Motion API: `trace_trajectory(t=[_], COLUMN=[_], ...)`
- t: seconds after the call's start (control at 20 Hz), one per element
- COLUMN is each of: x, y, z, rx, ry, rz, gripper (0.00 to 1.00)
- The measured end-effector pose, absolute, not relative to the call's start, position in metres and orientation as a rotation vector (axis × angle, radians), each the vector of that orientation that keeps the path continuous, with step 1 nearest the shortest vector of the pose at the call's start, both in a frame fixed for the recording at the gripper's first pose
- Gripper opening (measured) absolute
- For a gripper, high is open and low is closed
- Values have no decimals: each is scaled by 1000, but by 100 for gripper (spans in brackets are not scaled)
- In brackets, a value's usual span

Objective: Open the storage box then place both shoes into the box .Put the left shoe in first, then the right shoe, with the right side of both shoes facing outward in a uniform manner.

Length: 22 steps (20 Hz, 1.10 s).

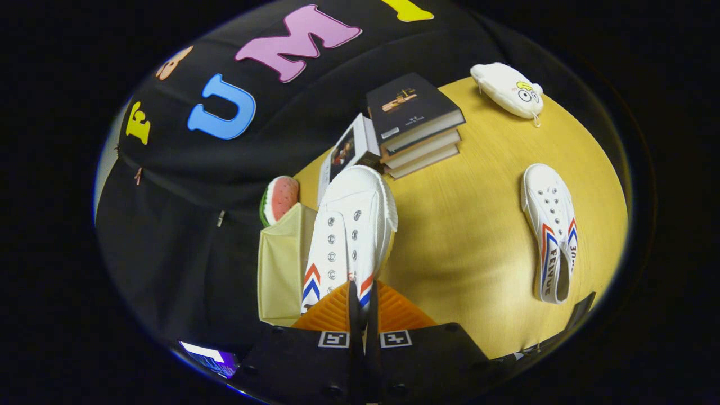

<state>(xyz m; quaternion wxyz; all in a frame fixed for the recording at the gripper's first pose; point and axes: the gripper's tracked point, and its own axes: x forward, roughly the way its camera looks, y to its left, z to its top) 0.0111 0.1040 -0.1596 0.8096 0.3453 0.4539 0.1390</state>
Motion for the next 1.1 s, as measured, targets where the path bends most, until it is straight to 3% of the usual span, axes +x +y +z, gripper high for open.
trace_trajectory(t=[0.35, 0.65, 1.1], x=[20, 31, 28], y=[225, 309, 342], z=[-113, -151, -214], rx=[706, 656, 680], ry=[937, 1010, 1125], rz=[424, 433, 355], gripper=[5, 5, 5])
